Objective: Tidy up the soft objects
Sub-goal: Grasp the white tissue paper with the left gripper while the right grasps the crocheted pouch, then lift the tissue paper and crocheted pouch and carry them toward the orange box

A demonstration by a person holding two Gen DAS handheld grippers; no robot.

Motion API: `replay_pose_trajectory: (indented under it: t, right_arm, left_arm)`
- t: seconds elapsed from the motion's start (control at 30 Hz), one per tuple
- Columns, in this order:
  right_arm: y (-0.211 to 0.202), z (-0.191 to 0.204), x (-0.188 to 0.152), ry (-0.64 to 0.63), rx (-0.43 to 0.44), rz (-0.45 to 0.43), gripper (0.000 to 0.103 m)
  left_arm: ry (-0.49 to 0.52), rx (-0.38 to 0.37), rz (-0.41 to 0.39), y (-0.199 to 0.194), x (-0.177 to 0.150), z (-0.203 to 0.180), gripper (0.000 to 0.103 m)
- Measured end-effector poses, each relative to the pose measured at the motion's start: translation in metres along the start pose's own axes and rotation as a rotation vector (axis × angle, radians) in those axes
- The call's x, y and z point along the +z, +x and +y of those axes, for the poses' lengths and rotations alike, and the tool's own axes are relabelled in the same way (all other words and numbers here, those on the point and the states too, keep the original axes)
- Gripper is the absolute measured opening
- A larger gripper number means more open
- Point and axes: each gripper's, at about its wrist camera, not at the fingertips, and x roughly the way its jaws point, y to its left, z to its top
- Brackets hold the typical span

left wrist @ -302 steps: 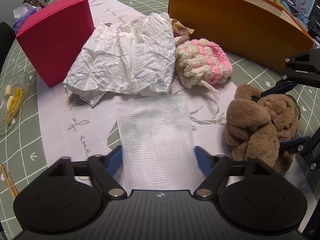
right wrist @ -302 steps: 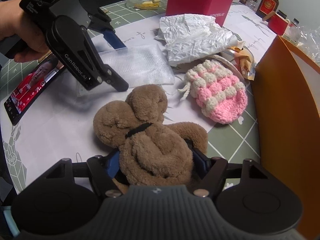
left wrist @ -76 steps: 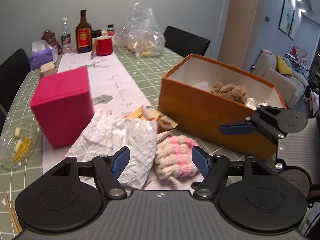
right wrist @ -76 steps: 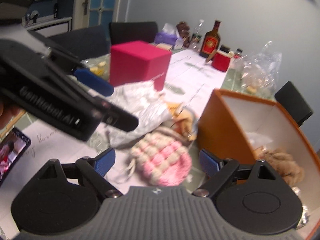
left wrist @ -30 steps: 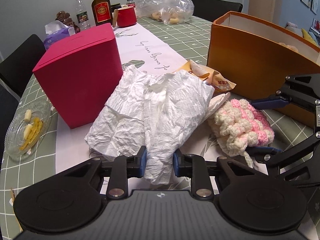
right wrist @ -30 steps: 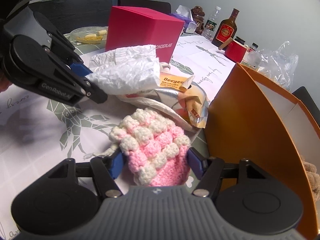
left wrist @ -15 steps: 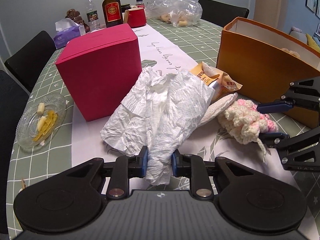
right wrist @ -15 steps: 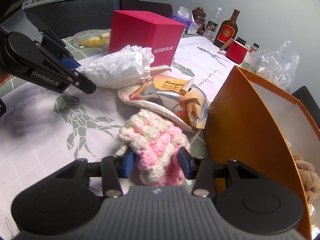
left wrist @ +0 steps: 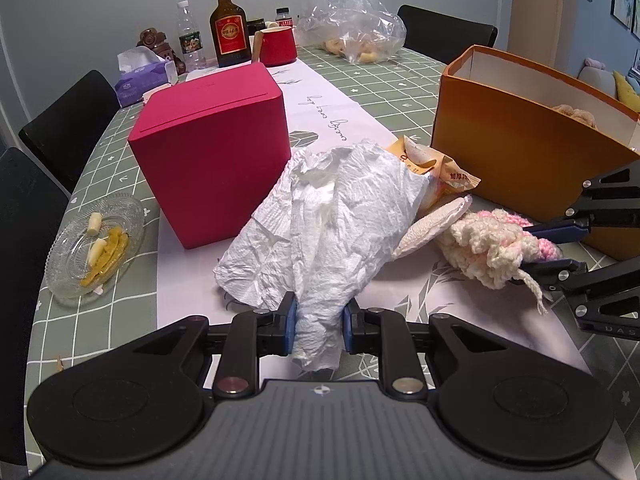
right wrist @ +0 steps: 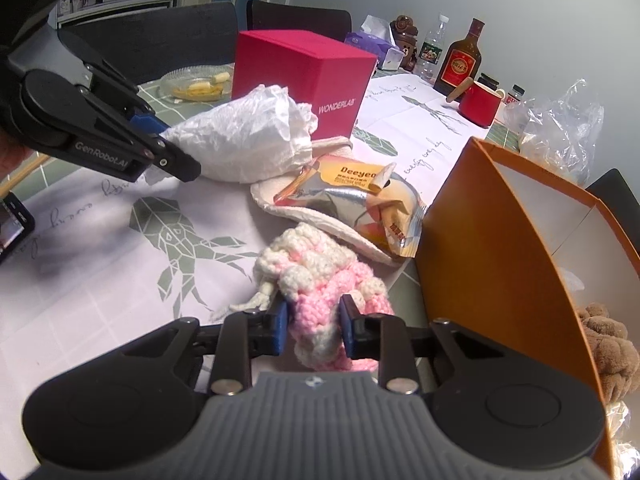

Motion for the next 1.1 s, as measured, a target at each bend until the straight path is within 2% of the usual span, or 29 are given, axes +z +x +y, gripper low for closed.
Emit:
replay_pose_trajectory:
  t: [0.53,0.93,1.1]
  right_arm:
    - [-0.036,-0.011,0.004,0.067,-0.001,-0.056,0.024]
    - [-0.074,-0.023,0.013,0.135,-0.021,-0.141,0.024]
    - [-0.093,-0.028,0.019,0.162,-0.024,-0.192,0.024]
  left_arm:
    - [-0.031,-0.012,-0.055,-0.028,0.007,0.002,0.016]
    - [-0.077,-0.045,-0.169,-0.079,0.019,0.002,0.015]
    - [-0.071,-0.048,-0.252,-0.109,0.029,0.0,0.015]
